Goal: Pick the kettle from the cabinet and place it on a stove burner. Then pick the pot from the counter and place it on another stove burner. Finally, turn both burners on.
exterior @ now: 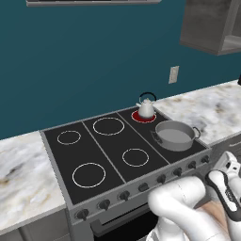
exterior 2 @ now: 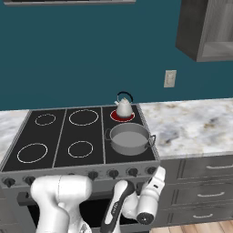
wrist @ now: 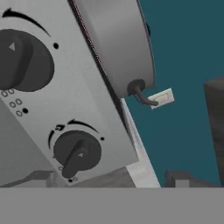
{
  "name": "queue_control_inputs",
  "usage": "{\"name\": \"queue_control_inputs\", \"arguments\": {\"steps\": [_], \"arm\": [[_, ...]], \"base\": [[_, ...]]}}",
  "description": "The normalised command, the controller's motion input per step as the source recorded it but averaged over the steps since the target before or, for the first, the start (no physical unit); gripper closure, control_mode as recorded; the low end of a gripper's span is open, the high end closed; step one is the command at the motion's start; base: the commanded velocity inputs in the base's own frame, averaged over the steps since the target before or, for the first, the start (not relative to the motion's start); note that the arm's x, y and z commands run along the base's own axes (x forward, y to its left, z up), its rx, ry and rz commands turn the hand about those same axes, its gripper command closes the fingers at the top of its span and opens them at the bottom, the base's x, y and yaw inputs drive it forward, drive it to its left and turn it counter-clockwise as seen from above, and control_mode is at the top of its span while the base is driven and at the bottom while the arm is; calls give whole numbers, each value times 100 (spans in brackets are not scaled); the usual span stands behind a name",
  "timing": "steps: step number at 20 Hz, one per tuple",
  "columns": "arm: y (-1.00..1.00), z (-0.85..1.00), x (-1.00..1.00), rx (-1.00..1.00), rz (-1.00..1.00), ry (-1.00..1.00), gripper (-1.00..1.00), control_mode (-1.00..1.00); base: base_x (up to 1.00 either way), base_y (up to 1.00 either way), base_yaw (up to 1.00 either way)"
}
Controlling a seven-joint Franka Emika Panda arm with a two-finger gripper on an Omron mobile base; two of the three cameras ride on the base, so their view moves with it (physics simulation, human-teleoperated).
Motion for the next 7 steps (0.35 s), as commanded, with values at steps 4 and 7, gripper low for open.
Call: {"name": "queue_control_inputs", "arguments": {"steps": [4,7], "arm": [[-1,12,-31,0,0,0,-100,-100],[0,12,-31,0,0,0,-100,-100]], "base": [[0,0,0],[0,0,0]]}}
